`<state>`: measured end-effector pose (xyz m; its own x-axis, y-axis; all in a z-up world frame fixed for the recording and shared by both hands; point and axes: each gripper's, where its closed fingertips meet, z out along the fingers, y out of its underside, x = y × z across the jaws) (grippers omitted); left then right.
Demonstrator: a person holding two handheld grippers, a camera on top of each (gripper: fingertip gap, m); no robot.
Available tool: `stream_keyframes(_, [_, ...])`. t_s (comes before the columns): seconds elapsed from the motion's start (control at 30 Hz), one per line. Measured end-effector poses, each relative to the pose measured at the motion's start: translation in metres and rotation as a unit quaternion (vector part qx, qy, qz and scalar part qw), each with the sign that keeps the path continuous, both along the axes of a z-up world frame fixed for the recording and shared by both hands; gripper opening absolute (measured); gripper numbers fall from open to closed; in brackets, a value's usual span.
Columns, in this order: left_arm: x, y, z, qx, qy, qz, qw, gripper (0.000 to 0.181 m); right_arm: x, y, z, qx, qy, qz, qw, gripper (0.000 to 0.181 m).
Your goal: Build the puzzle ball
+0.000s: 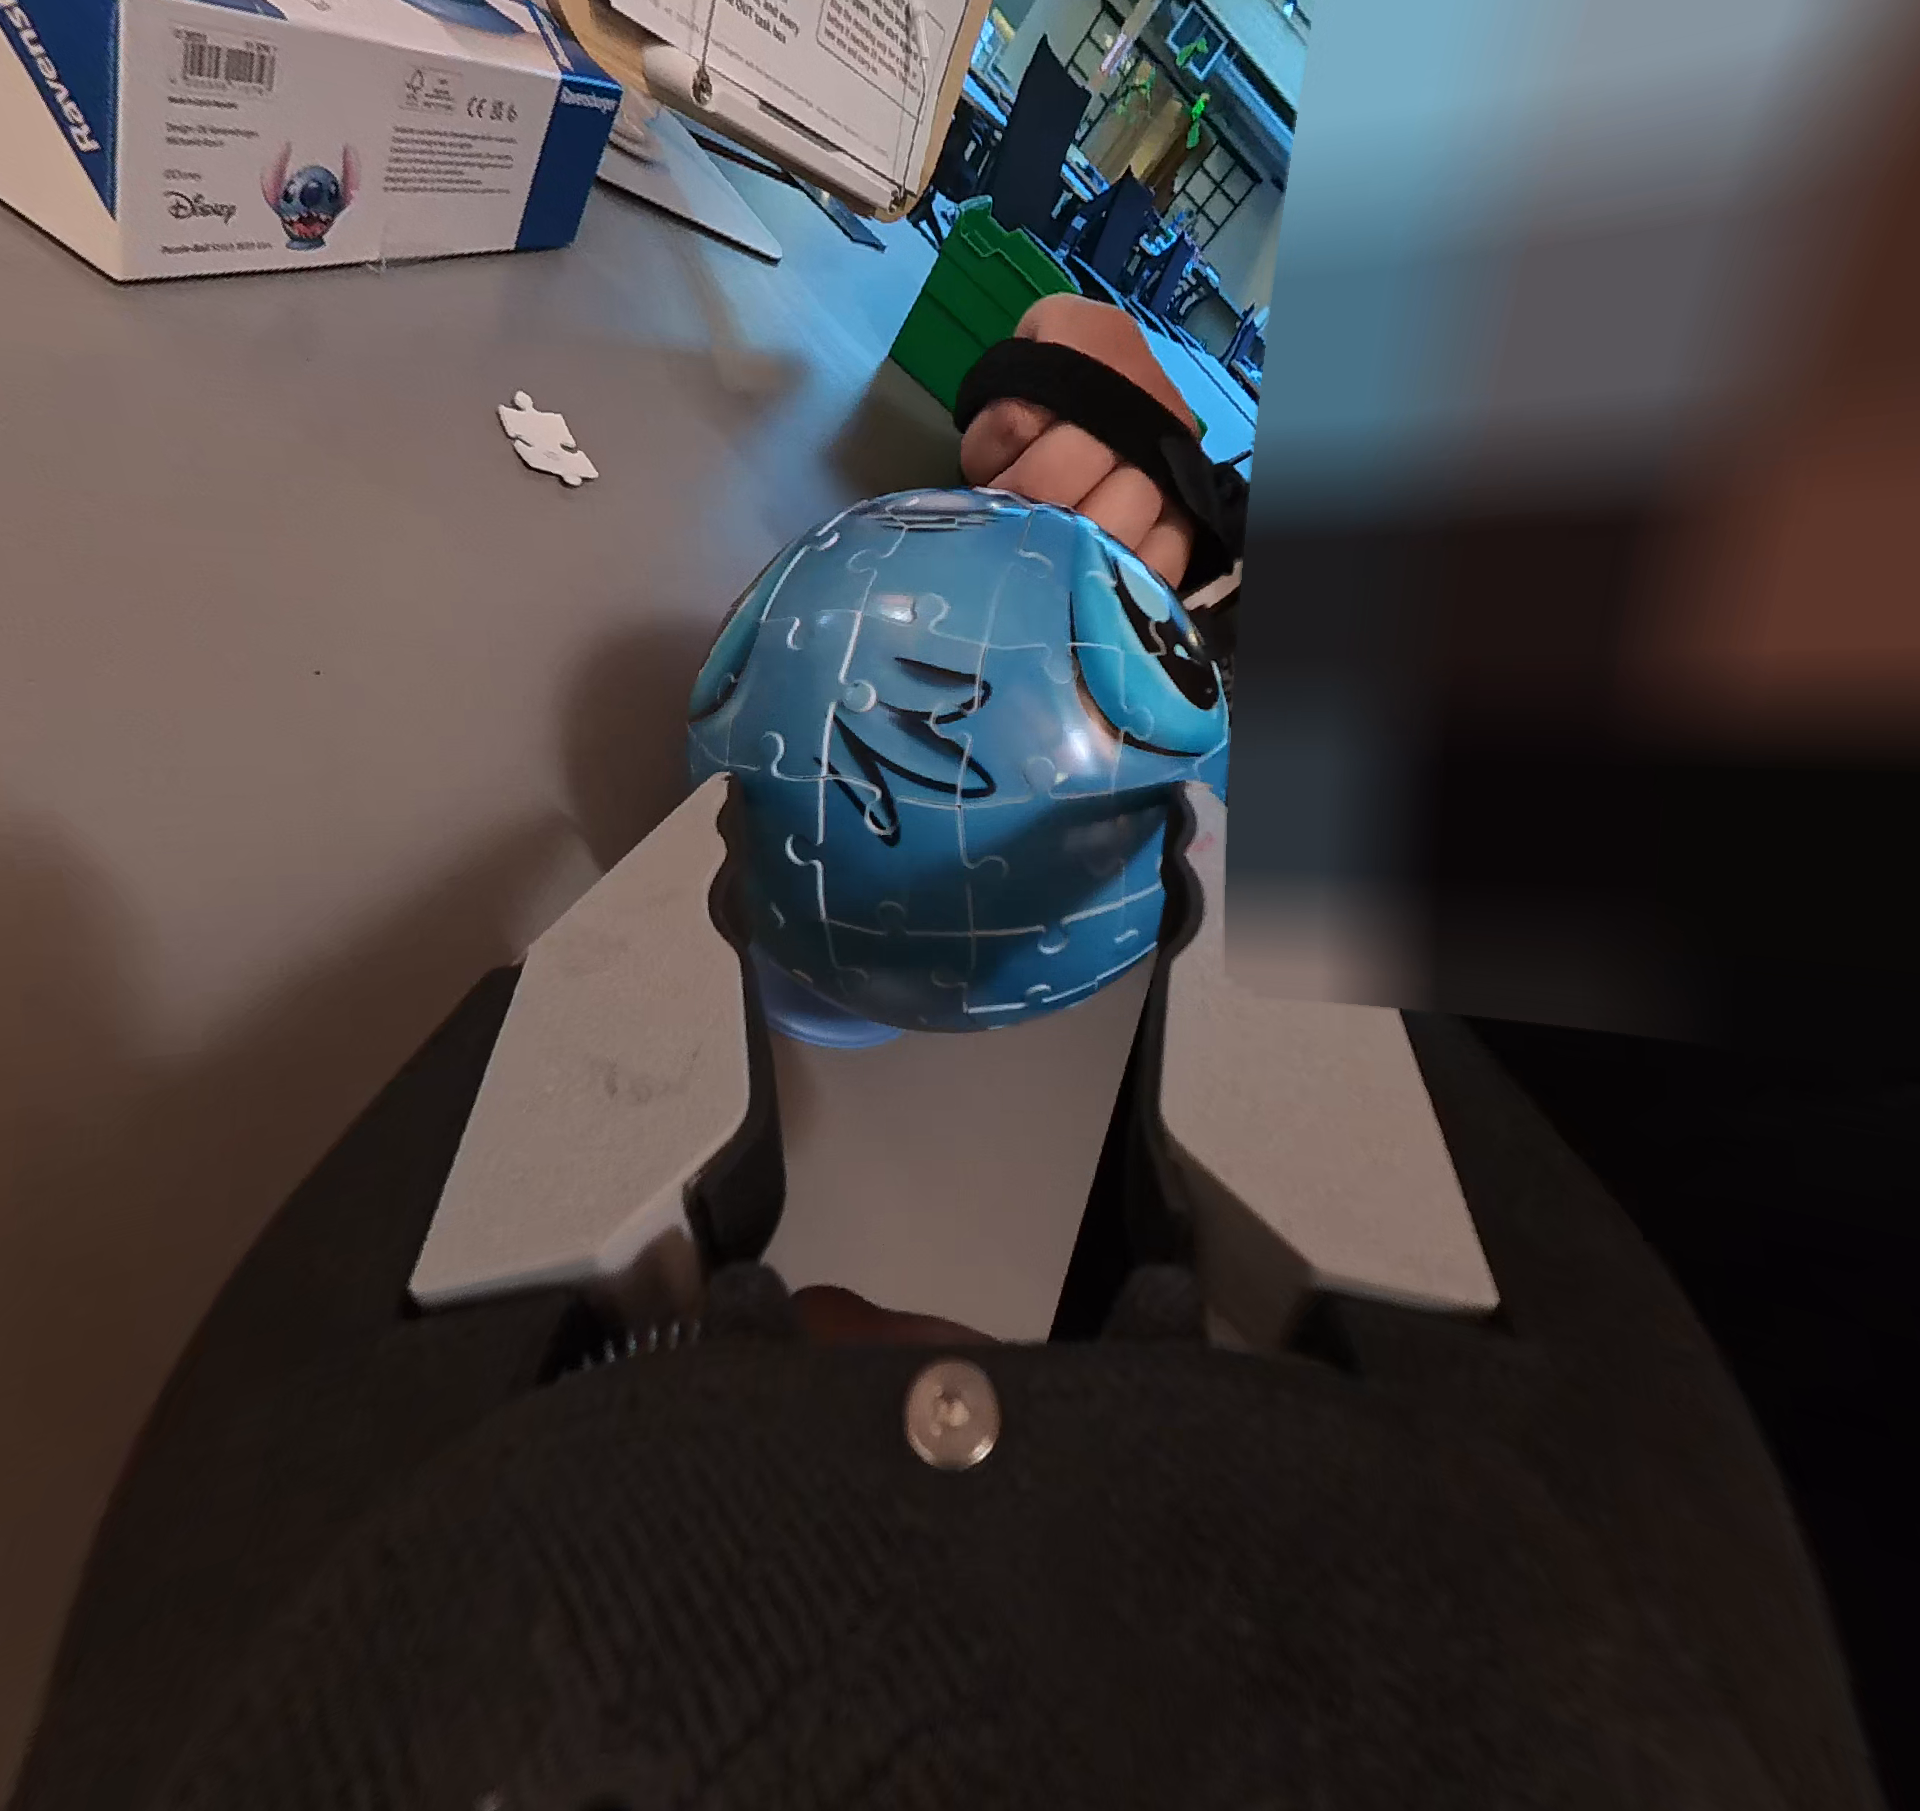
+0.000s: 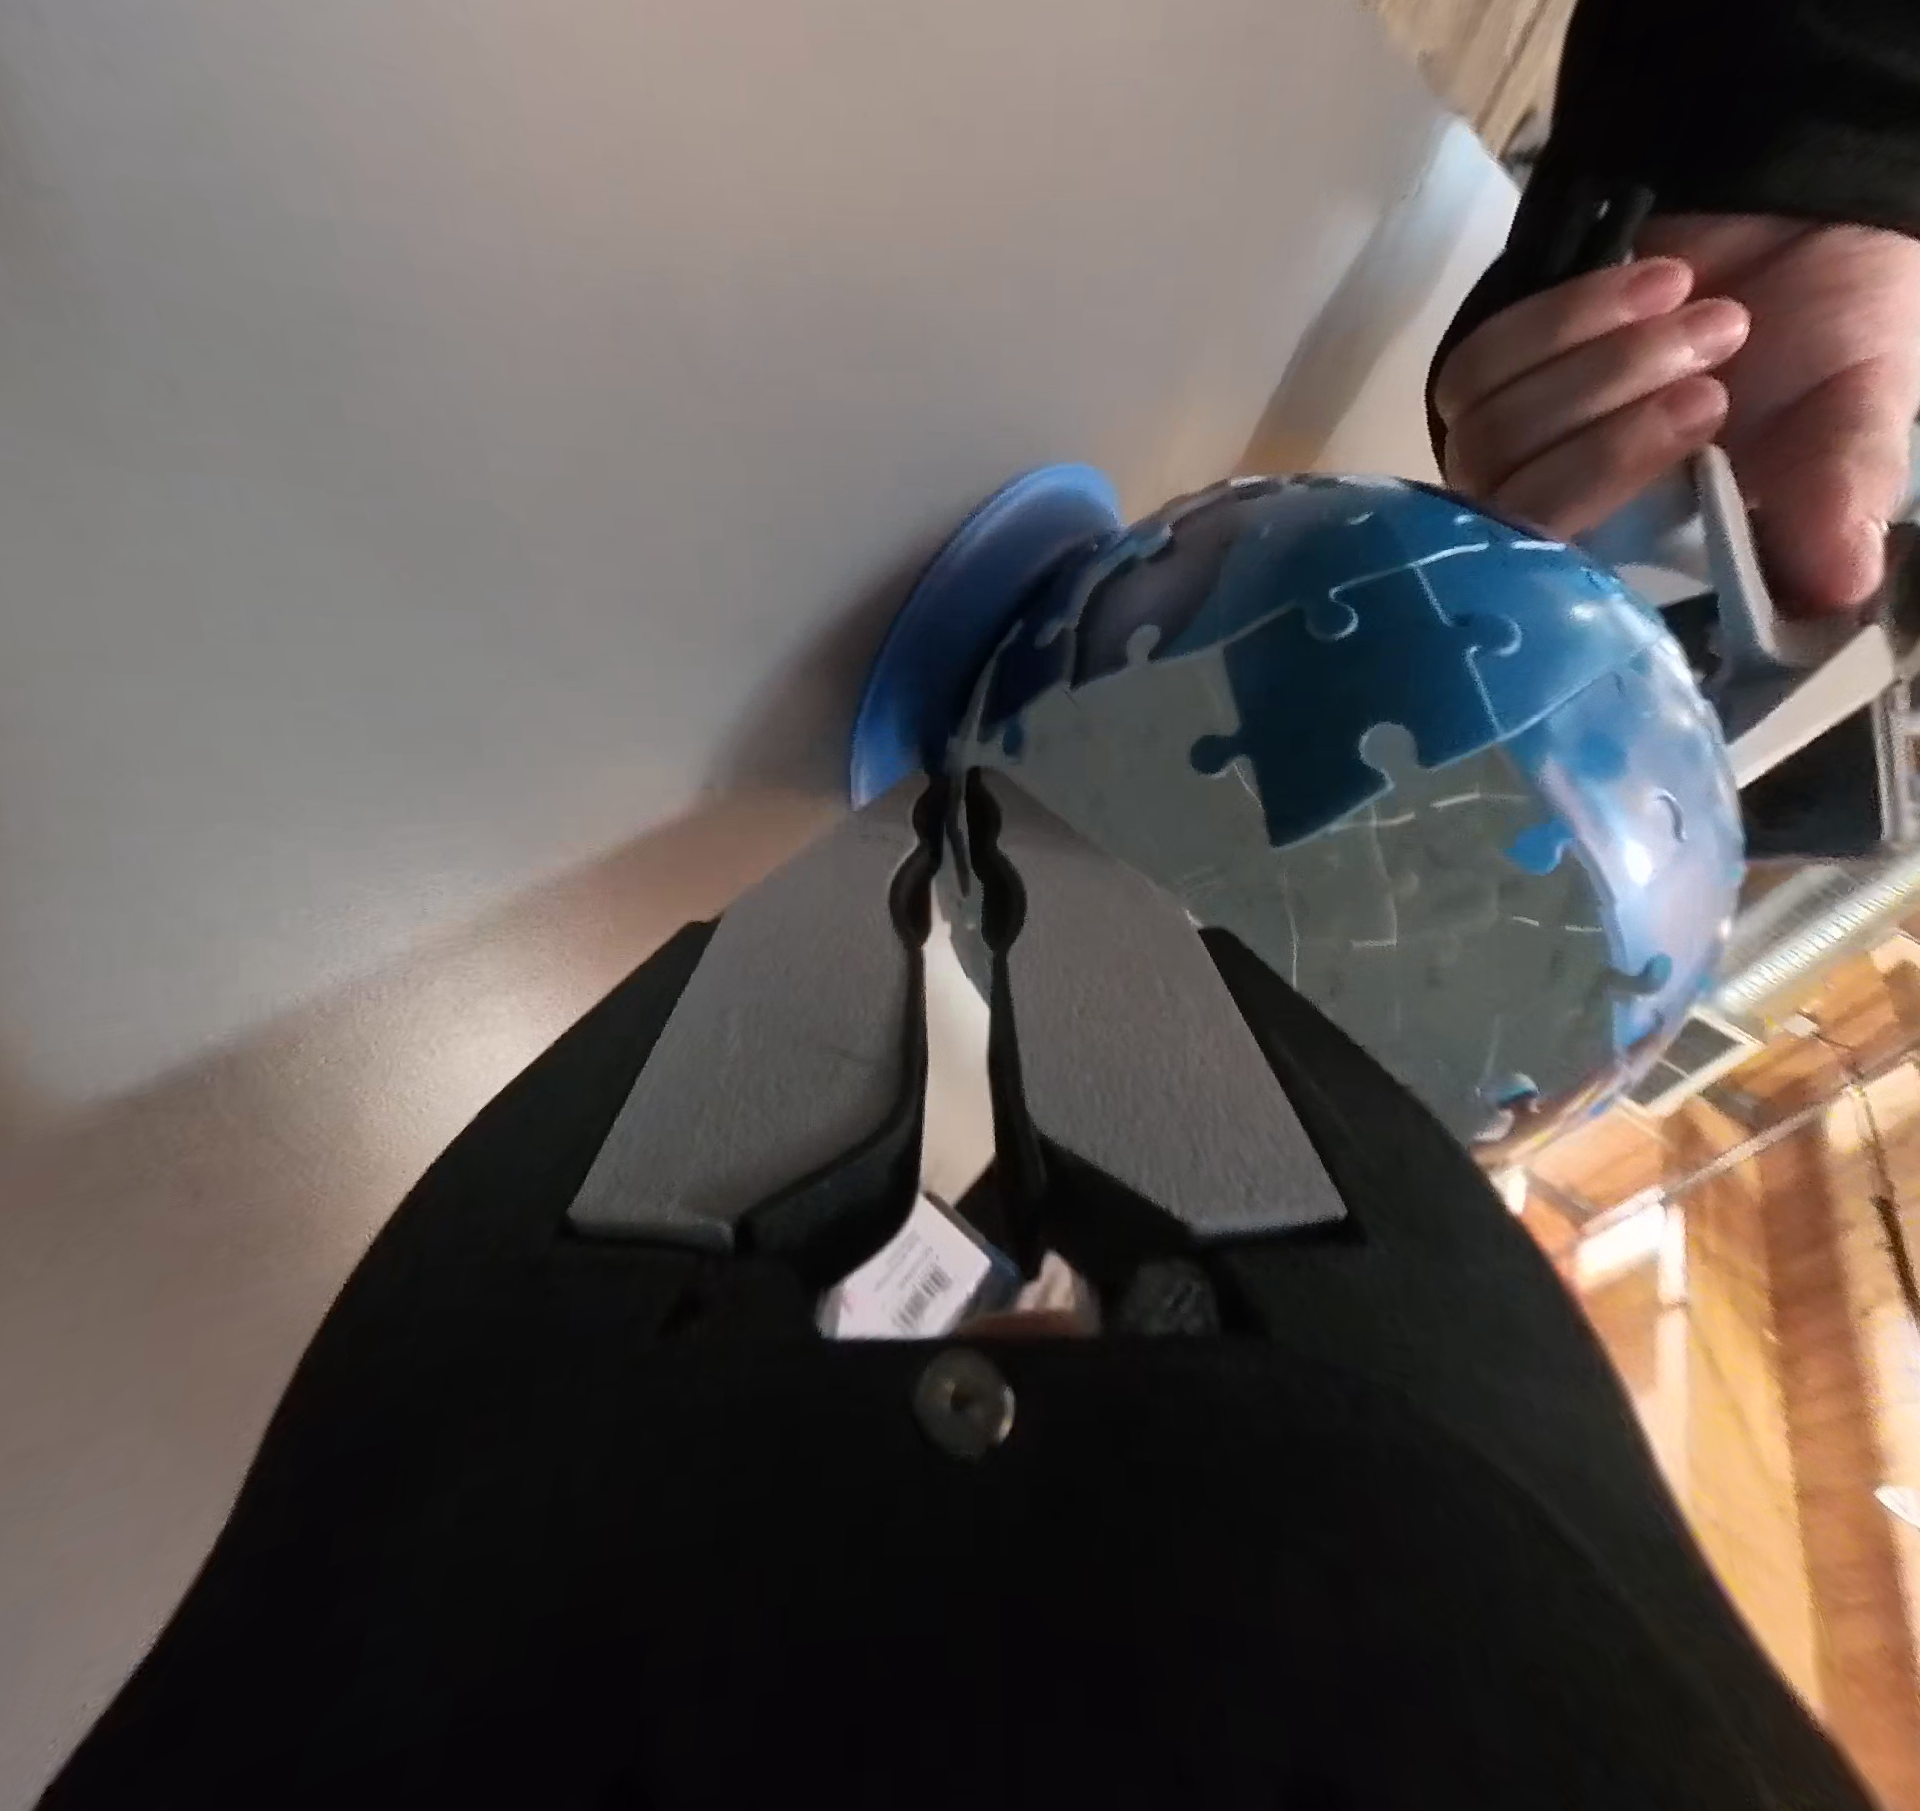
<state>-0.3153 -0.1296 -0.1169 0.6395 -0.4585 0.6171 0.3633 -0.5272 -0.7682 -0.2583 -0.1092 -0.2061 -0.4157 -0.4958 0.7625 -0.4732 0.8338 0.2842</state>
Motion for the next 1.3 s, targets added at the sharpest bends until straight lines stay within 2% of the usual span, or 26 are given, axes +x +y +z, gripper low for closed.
stream_keyframes(0.33, [0.001,-0.003,0.001,0.005,-0.005,-0.001,1.000,0.077,-0.003,0.011,0.001,0.020,0.029,-0.024,0.999,0.004])
stream_keyframes(0.4, [0.002,-0.004,0.000,0.003,0.000,-0.001,1.000,0.077,-0.004,0.016,0.001,0.028,0.031,-0.036,0.998,0.011])
stream_keyframes(0.47, [0.003,-0.005,0.000,0.002,0.000,-0.003,1.000,0.077,-0.004,0.017,0.002,0.033,0.040,-0.029,0.998,0.002])
stream_keyframes(0.8, [0.004,-0.007,0.002,0.005,-0.001,-0.003,1.000,0.075,0.001,0.025,0.012,0.059,0.092,-0.029,0.994,0.001])
stream_keyframes(0.87, [0.003,-0.008,0.006,0.012,-0.008,-0.002,1.000,0.071,0.006,0.025,0.015,0.054,0.096,-0.027,0.994,0.001])
stream_keyframes(1.3, [0.009,-0.009,0.007,0.025,-0.013,-0.008,1.000,0.076,0.022,0.028,0.031,0.016,0.184,-0.017,0.983,0.000])
